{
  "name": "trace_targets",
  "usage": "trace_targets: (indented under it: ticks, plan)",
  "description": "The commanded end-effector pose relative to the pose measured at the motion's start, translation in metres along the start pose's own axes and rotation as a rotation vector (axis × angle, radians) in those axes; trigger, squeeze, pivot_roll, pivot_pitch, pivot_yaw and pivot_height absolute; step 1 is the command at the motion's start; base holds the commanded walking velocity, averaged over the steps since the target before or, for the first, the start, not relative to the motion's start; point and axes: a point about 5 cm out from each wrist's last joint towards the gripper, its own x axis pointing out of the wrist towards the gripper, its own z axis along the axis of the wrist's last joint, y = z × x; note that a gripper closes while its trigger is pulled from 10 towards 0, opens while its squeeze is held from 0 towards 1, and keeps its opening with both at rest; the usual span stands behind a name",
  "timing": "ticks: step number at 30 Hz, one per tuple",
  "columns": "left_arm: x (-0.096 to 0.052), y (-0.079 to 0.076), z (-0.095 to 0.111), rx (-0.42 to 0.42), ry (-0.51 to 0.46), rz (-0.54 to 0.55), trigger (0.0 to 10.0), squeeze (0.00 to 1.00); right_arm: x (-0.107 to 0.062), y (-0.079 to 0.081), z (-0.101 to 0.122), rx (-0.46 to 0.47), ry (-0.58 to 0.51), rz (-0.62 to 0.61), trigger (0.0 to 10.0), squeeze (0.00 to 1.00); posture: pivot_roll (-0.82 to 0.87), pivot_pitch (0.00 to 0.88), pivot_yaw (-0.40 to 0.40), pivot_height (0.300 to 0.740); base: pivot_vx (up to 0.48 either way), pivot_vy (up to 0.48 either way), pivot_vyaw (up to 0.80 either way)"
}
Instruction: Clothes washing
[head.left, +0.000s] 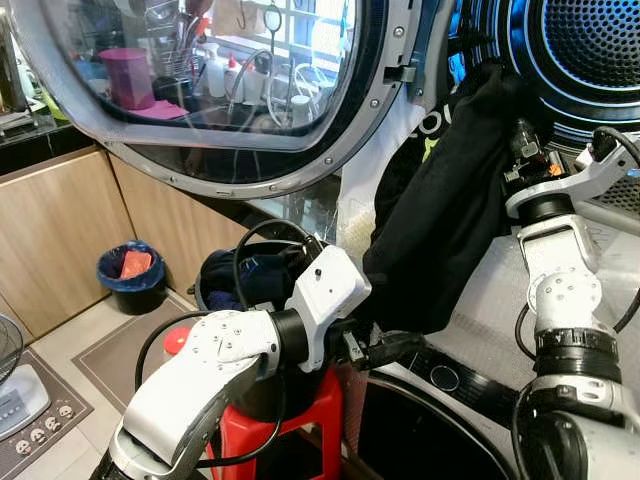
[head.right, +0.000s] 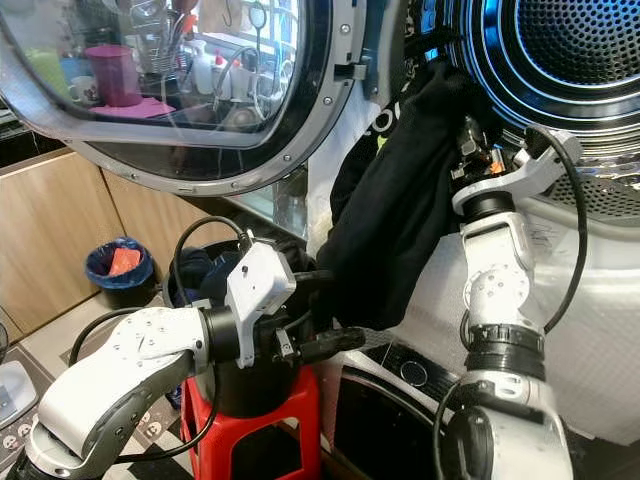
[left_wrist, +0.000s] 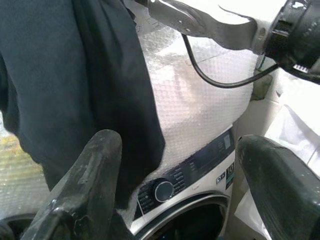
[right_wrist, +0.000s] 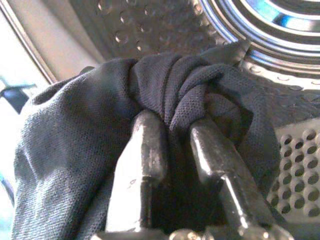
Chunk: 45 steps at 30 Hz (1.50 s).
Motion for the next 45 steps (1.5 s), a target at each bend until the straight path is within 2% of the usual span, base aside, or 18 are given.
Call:
trace_targets:
  ticks: [1, 3, 7, 12, 15, 21, 24, 27, 28, 30, 33, 35, 40, 43, 45]
  plan:
    - [0.000, -0.006, 0.003, 0.000, -0.008, -0.021, 10.0, 0.00, 0.009, 0.005, 0.054, -0.072, -0.207, 0.010, 10.0, 0.00, 0.10, 0.027, -0.057, 0.740, 0.000, 0.000, 0.00]
    - [-0.001, -0.007, 0.003, -0.004, -0.007, -0.012, 10.0, 0.00, 0.012, 0.003, 0.065, -0.068, -0.249, -0.020, 10.0, 0.00, 0.10, 0.026, -0.058, 0.740, 0.000, 0.000, 0.00]
    - [-0.001, -0.009, 0.002, -0.020, -0.007, -0.009, 10.0, 0.00, 0.017, -0.001, 0.082, -0.130, -0.286, -0.065, 10.0, 0.00, 0.10, 0.027, -0.061, 0.740, 0.000, 0.000, 0.00]
    - [-0.001, -0.011, 0.002, -0.023, -0.005, -0.010, 10.0, 0.00, 0.020, 0.002, 0.084, -0.157, -0.265, -0.006, 10.0, 0.00, 0.10, 0.028, -0.067, 0.740, 0.000, 0.000, 0.00]
    - [-0.002, -0.014, 0.000, -0.032, 0.002, -0.011, 10.0, 0.00, 0.017, 0.002, 0.081, -0.158, -0.225, 0.093, 10.0, 0.00, 0.10, 0.033, -0.065, 0.740, 0.000, 0.000, 0.00]
    - [-0.003, -0.014, 0.001, -0.038, 0.006, -0.007, 10.0, 0.00, 0.011, -0.013, 0.091, -0.210, -0.241, 0.036, 10.0, 0.00, 0.10, 0.040, -0.060, 0.740, 0.000, 0.000, 0.00]
    - [-0.003, -0.014, 0.000, -0.040, 0.008, -0.005, 10.0, 0.00, 0.010, -0.016, 0.093, -0.195, -0.246, 0.027, 10.0, 0.00, 0.10, 0.041, -0.057, 0.740, 0.000, 0.000, 0.00]
    - [-0.002, -0.015, 0.000, -0.045, 0.011, -0.006, 10.0, 0.00, 0.015, -0.012, 0.096, -0.202, -0.246, 0.010, 10.0, 0.00, 0.10, 0.044, -0.055, 0.740, 0.000, 0.000, 0.00]
    - [-0.001, -0.015, 0.000, -0.048, 0.013, -0.007, 10.0, 0.00, 0.023, -0.004, 0.097, -0.248, -0.225, -0.006, 10.0, 0.00, 0.10, 0.047, -0.053, 0.740, 0.000, 0.000, 0.00]
    - [-0.001, -0.015, 0.000, -0.048, 0.013, -0.008, 10.0, 0.00, 0.025, -0.001, 0.097, -0.261, -0.221, -0.006, 10.0, 0.00, 0.10, 0.047, -0.053, 0.740, 0.000, 0.000, 0.00]
    - [0.000, -0.017, 0.001, -0.052, 0.013, -0.008, 10.0, 0.00, 0.040, 0.019, 0.103, -0.242, -0.258, 0.022, 10.0, 0.00, 0.10, 0.059, -0.061, 0.740, 0.000, 0.000, 0.00]
    - [0.000, -0.018, 0.001, -0.054, 0.012, -0.005, 10.0, 0.00, 0.044, 0.025, 0.102, -0.236, -0.259, 0.036, 10.0, 0.00, 0.10, 0.060, -0.064, 0.740, 0.000, 0.000, 0.00]
    - [0.000, -0.019, 0.000, -0.061, 0.014, 0.003, 10.0, 0.00, 0.049, 0.034, 0.098, -0.252, -0.260, 0.048, 10.0, 0.00, 0.10, 0.061, -0.067, 0.740, 0.000, 0.000, 0.00]
    - [0.000, -0.020, 0.000, -0.068, 0.014, 0.010, 10.0, 0.00, 0.051, 0.037, 0.099, -0.192, -0.283, 0.060, 10.0, 0.00, 0.10, 0.061, -0.073, 0.740, 0.000, 0.000, 0.00]
    - [0.000, -0.021, 0.000, -0.072, 0.013, 0.011, 10.0, 0.00, 0.051, 0.037, 0.100, -0.198, -0.291, 0.056, 10.0, 0.00, 0.10, 0.058, -0.075, 0.740, 0.000, 0.000, 0.00]
